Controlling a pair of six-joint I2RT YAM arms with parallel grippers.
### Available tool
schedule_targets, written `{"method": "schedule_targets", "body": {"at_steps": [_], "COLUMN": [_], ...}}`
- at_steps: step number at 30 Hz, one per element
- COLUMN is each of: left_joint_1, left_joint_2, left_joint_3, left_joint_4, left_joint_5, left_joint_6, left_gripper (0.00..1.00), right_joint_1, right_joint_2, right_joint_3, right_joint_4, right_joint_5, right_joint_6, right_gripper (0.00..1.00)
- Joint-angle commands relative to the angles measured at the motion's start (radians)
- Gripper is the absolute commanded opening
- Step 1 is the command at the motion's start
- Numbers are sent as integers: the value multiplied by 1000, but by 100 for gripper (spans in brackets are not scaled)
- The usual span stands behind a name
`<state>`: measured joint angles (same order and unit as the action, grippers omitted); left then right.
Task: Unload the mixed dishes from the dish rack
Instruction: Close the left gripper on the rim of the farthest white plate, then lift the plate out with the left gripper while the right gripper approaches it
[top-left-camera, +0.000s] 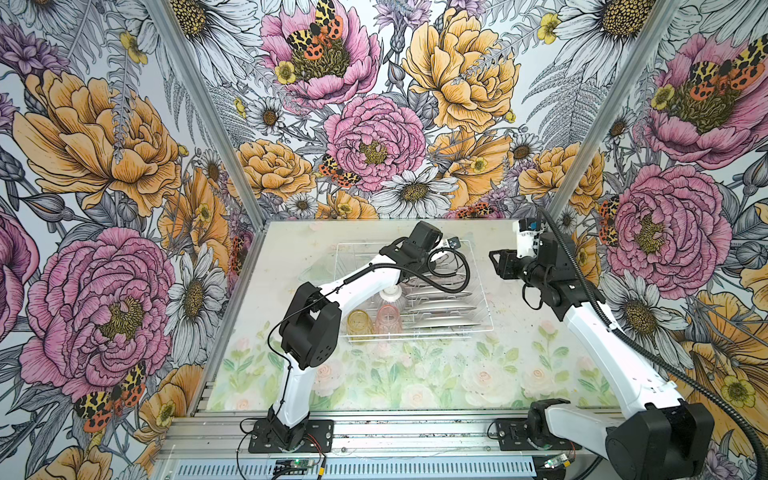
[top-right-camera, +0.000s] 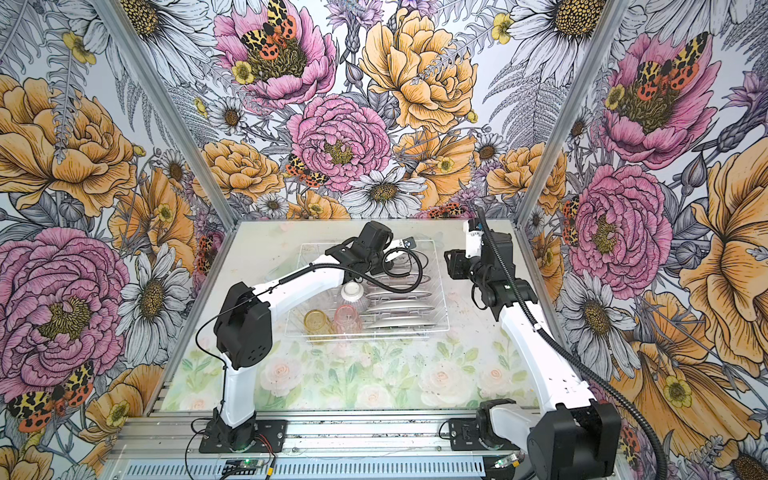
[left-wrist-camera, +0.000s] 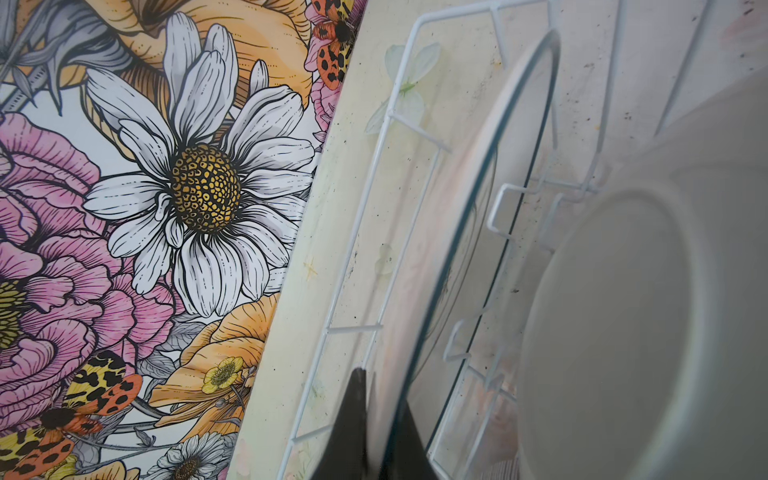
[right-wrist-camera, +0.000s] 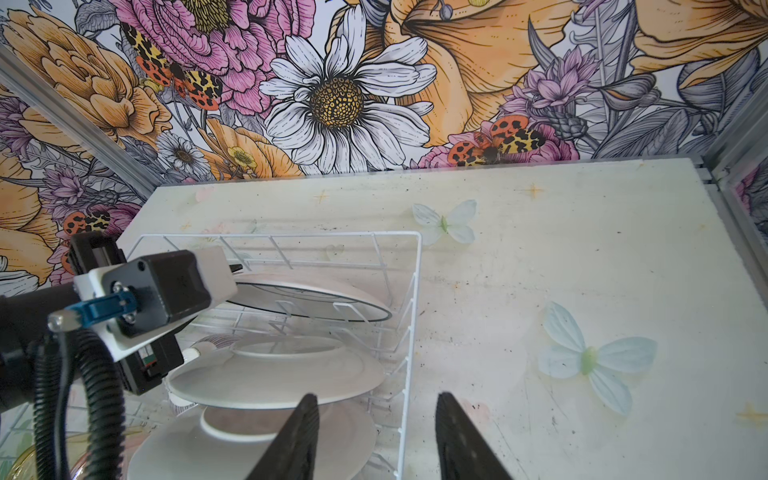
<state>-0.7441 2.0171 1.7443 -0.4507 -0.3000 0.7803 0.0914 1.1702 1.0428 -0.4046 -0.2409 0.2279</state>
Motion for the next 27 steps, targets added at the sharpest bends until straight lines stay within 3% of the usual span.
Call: {"method": "schedule_targets", "body": {"at_steps": [1, 10, 15, 20, 27], "left_joint_1": [13, 18, 47, 122, 243], "left_joint_2": [-110, -214, -277, -337, -385], "left_joint_3": [0, 3, 15, 28, -11], "left_joint_4": [107, 116, 98, 53, 46], "left_joint_5": [-62, -37, 33, 241, 608], "left_joint_6": [-92, -148, -247, -440, -744], "left_gripper": [0, 0, 0, 0, 0], "right_joint_1": [1, -9, -37, -82, -128], "right_joint_2": [-12, -17, -31, -52, -72], "right_joint_3": [22, 22, 17, -13, -95], "right_joint_4": [18, 23, 31, 82, 272], "right_joint_5": [-10, -37, -81, -218, -527], "right_joint_6": [2, 9, 19, 56, 158], "right_gripper": [48, 48, 48, 48, 47]}}
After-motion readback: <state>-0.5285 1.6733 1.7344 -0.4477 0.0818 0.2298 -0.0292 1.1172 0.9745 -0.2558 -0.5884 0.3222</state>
